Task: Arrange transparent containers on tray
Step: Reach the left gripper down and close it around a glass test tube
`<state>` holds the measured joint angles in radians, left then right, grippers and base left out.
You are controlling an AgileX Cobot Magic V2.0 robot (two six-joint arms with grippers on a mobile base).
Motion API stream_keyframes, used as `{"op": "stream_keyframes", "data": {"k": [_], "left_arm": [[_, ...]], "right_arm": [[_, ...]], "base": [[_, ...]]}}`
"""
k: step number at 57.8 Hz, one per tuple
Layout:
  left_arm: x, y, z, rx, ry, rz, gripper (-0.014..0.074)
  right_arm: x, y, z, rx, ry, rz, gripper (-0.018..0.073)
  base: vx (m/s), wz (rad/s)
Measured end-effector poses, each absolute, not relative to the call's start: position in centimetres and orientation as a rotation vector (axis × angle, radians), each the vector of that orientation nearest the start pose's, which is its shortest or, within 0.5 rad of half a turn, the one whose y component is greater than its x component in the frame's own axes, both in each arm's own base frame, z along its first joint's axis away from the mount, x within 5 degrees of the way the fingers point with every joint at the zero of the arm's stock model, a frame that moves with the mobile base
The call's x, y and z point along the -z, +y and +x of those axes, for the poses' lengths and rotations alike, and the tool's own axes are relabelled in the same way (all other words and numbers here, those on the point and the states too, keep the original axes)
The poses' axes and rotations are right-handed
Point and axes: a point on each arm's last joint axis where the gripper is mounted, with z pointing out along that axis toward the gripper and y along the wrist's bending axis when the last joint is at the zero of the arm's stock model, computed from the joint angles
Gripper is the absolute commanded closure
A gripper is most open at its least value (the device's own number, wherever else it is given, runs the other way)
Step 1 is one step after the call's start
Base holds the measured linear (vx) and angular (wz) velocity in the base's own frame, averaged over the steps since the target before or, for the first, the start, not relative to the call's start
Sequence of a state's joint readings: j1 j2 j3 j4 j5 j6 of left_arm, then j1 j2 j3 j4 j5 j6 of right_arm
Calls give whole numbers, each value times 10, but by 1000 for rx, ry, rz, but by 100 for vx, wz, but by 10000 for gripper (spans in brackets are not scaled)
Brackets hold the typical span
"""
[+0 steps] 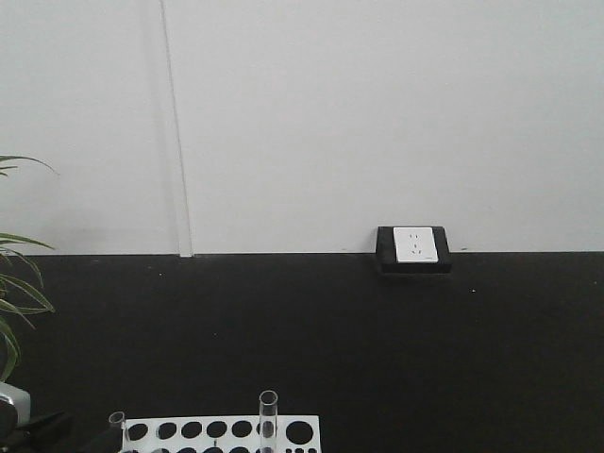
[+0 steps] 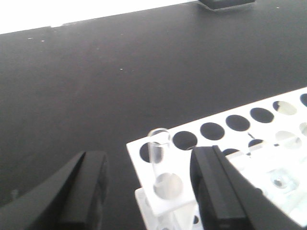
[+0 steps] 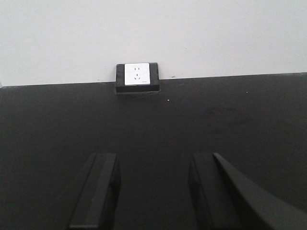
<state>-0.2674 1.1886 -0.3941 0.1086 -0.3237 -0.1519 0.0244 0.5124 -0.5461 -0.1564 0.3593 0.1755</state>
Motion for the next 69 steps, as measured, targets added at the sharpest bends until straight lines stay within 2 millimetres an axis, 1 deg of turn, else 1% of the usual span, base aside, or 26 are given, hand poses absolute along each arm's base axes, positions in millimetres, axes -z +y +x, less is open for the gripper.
{"op": "stream_keyframes", "data": {"k": [15, 24, 34, 45, 57, 65, 69], "left_arm": [[-205, -72, 223, 280, 1923, 263, 94], [-197, -74, 233, 304, 1878, 201, 94], [-190, -77, 242, 320, 1818, 189, 94], [-176, -78, 247, 319, 1846, 191, 94], [-166, -80, 253, 329, 1817, 188, 94], [-161, -81, 255, 332, 1810, 187, 96], [-162, -81, 255, 335, 1794, 185, 107]], "right_arm": [[-326, -2, 107, 12, 1809, 44, 142], [-326, -2, 107, 12, 1809, 44, 142], [-326, -2, 107, 12, 1809, 44, 142], [-326, -2, 107, 12, 1809, 44, 142], [-326, -2, 107, 12, 1809, 44, 142], [-326, -2, 107, 12, 1809, 44, 142], [-326, -2, 107, 12, 1809, 44, 142]], "base": [[0, 0], [0, 0], [0, 0], [0, 0], [0, 0], [0, 0], [0, 0]]}}
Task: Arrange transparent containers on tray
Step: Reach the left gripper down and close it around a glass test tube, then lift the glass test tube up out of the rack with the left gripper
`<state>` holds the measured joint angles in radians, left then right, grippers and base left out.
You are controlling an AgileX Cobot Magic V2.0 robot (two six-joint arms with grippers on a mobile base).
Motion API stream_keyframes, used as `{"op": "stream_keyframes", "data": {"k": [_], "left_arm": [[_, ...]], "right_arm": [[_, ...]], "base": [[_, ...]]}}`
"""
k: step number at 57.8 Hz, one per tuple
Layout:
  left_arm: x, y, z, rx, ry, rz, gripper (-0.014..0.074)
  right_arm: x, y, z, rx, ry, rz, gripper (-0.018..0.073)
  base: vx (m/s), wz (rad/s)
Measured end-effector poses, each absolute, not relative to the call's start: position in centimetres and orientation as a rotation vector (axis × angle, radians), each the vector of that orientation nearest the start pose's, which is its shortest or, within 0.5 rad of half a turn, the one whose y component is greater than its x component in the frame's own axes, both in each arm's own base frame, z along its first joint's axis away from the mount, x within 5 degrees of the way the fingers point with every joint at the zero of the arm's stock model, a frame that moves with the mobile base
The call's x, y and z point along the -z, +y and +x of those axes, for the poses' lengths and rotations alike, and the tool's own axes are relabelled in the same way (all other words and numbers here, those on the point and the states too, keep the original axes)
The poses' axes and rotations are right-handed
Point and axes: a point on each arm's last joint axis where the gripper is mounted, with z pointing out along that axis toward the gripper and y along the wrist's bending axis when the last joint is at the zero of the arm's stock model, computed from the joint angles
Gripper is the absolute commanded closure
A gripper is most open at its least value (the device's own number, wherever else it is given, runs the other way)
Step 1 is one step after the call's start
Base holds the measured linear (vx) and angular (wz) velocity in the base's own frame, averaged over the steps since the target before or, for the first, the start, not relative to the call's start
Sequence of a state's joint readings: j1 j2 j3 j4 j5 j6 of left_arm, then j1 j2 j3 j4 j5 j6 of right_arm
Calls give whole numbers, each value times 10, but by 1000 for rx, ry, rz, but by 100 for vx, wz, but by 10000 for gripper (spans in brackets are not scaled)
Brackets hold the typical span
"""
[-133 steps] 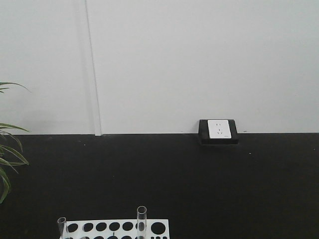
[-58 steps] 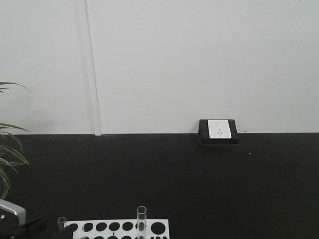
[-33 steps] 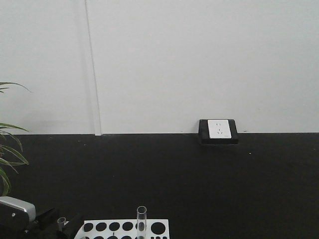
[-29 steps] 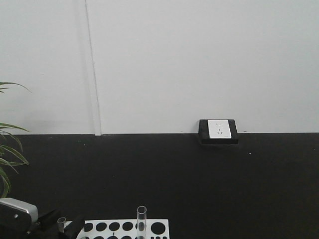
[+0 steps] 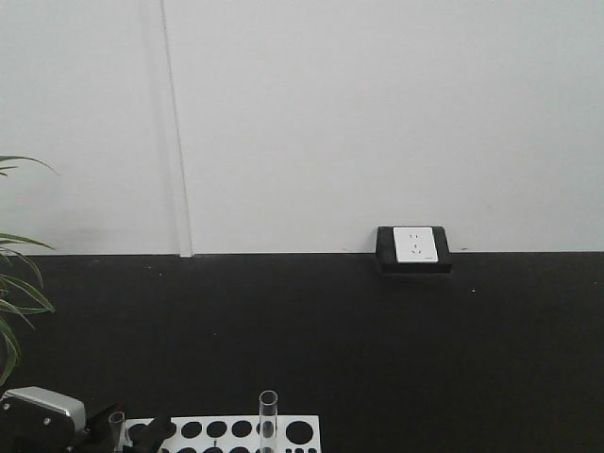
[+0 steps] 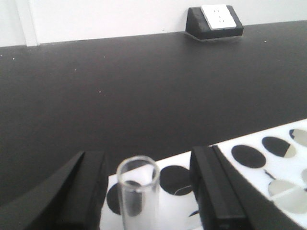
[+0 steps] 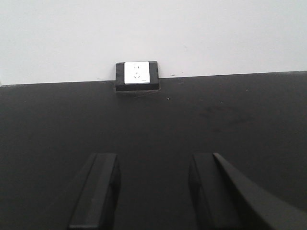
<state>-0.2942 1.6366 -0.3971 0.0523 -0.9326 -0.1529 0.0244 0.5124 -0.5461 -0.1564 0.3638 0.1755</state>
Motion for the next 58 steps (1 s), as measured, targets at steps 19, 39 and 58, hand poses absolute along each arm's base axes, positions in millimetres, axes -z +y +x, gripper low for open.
{"op": "stream_keyframes", "data": {"k": [19, 39, 58], "left_arm": [[-165, -82, 256, 342, 1756, 182, 232], [-158, -78, 255, 317, 1841, 146, 235], [-158, -77, 255, 313, 1845, 131, 242]], "right_arm": [[-326, -2, 107, 12, 1809, 44, 142], [-326, -2, 107, 12, 1809, 44, 142], [-326, -2, 107, 12, 1809, 44, 142]], "base": [[0, 0], [0, 0], [0, 0]]}}
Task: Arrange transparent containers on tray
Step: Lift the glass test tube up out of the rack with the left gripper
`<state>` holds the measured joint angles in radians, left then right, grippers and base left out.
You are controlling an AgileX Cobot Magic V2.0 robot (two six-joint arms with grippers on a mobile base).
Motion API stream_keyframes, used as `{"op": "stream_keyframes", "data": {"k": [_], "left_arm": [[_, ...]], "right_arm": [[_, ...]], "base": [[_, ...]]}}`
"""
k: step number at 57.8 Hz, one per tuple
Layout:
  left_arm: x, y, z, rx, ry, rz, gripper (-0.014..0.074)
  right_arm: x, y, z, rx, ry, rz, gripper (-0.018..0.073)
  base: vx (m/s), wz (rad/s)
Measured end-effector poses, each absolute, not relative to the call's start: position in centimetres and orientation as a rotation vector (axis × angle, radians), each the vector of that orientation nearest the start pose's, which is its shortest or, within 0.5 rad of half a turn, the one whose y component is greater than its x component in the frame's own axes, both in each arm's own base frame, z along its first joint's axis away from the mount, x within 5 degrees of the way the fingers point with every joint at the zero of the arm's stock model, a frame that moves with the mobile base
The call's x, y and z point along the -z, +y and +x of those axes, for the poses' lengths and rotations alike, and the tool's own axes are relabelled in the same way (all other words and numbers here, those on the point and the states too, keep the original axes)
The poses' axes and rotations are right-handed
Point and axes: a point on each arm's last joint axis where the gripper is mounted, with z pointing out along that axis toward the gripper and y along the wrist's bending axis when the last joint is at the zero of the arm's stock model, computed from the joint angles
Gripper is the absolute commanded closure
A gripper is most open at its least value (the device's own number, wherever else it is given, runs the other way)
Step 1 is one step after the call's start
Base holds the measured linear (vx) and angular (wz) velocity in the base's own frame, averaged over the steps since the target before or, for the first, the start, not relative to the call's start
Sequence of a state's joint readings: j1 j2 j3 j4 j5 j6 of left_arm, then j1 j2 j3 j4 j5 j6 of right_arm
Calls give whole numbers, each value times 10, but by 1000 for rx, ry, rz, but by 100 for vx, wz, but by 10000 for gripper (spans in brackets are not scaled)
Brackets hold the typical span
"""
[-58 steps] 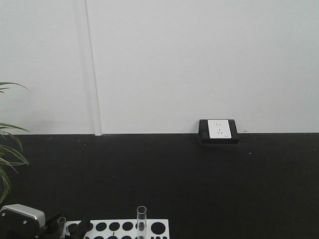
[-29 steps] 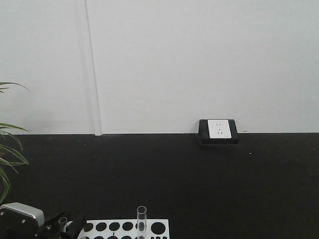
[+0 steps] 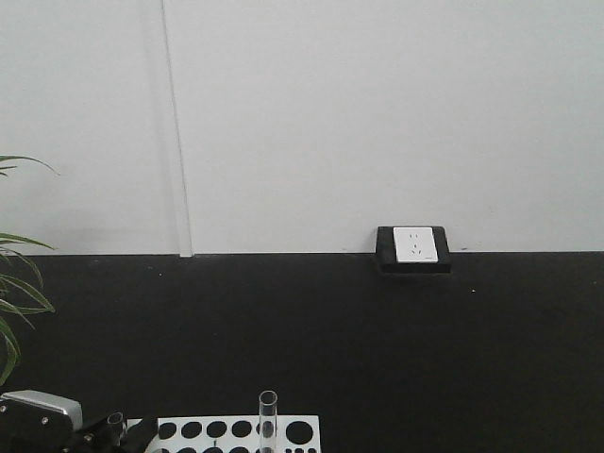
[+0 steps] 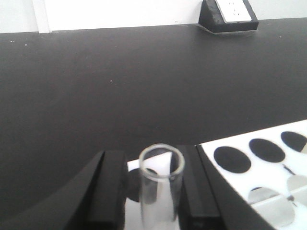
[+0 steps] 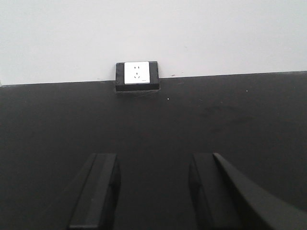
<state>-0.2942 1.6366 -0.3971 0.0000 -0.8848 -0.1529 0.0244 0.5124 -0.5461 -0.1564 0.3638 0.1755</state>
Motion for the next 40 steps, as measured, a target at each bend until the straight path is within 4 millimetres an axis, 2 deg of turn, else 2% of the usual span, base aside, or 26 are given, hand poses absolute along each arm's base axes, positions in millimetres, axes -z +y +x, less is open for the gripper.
{"op": "stream_keyframes", "data": {"k": [15, 20, 21, 22, 30, 40], "left_arm": [[-158, -77, 255, 313, 1842, 130, 369], [-159, -77, 256, 315, 1834, 130, 428], [-161, -78, 256, 317, 1818, 129, 484], [-161, -78, 256, 317, 1815, 128, 495], [-170, -77, 255, 323, 1779, 126, 533], [-190, -76, 251, 333, 1703, 121, 535]], "right_arm": [[-325, -2, 107, 12, 1812, 44, 142], [-325, -2, 107, 13, 1812, 44, 142], [-325, -2, 107, 13, 1812, 44, 142], [-325, -2, 107, 13, 1812, 44, 142], [-325, -2, 107, 13, 1812, 44, 142], [-325, -2, 107, 13, 1812, 44, 142]], "base": [[0, 0], [0, 0], [0, 0], [0, 0], [0, 0], [0, 0]]}}
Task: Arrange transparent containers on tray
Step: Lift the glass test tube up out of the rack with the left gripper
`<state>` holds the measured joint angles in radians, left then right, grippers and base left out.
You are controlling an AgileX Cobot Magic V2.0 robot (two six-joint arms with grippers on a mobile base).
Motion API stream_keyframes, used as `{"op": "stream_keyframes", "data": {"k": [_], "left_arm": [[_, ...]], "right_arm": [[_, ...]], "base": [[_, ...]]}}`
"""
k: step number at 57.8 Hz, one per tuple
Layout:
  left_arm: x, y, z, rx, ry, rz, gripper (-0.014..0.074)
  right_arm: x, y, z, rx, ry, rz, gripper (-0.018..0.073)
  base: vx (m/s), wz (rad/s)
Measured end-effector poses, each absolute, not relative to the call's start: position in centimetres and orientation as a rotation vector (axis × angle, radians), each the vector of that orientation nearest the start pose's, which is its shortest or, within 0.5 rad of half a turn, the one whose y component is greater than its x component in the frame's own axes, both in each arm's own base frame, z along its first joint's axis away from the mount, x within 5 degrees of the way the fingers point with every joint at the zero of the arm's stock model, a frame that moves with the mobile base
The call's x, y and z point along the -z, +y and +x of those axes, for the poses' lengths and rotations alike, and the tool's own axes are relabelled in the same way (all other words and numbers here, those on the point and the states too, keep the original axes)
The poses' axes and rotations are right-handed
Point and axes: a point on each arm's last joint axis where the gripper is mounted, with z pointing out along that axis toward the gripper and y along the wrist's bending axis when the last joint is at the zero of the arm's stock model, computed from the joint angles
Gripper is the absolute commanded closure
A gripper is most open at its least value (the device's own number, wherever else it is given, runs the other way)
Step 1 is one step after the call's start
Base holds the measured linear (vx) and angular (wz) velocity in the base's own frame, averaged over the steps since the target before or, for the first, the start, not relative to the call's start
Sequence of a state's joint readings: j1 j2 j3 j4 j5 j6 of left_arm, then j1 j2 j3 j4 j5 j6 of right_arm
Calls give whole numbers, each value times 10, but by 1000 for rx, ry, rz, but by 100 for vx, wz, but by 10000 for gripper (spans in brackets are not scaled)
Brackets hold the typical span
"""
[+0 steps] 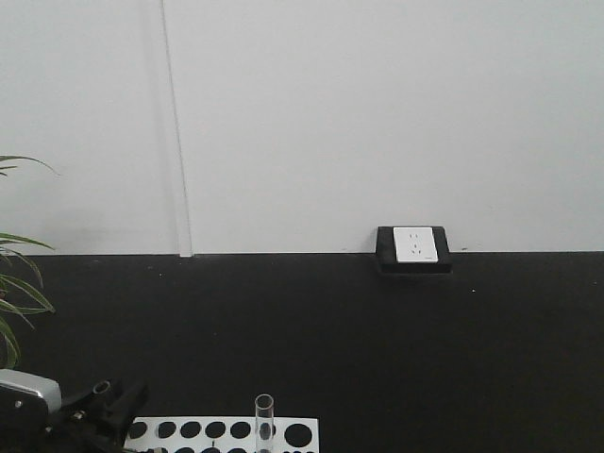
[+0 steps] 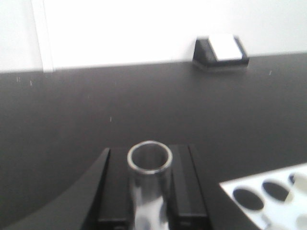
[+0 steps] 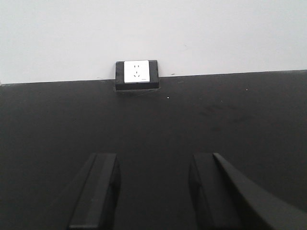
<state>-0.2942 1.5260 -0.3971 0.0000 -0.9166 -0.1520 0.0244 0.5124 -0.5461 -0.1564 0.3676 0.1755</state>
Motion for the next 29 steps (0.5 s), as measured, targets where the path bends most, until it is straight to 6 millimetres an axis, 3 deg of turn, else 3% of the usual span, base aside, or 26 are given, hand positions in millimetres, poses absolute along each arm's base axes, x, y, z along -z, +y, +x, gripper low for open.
{"op": "stream_keyframes", "data": {"k": [18, 29], "left_arm": [[-237, -70, 231, 350, 1579, 112, 533], [-264, -65, 211, 338, 1621, 145, 530]], "right_arm": [[-325, -2, 107, 13, 1812, 44, 142], [-327, -2, 108, 9, 1789, 41, 145]], "base": [[0, 0], [0, 0]]}}
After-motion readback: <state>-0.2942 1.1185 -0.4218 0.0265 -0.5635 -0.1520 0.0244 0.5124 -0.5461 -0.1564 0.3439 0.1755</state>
